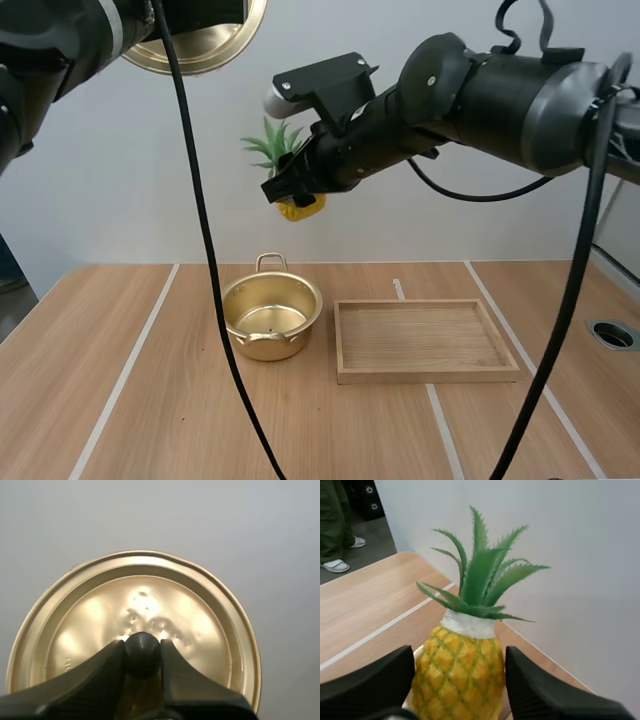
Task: Open the pot, put the pineapple inside, and close it
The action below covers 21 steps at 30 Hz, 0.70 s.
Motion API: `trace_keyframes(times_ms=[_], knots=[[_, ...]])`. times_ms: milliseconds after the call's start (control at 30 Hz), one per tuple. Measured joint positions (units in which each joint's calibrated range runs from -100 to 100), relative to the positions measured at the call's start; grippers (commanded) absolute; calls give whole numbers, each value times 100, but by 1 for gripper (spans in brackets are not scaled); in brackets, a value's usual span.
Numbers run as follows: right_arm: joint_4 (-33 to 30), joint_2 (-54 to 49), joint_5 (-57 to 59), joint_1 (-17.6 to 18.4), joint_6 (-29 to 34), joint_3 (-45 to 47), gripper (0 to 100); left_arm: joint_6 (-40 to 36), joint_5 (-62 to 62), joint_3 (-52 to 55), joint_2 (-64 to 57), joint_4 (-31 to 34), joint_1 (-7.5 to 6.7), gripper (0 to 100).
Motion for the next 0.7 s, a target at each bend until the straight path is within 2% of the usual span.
trace_keyframes(times_ms=[167,700], knots=[[-15,455,-164,182,0,0,0,0,0,0,0,0,0,0],[111,2033,-266,191,-37,0,0,0,0,0,0,0,0,0]])
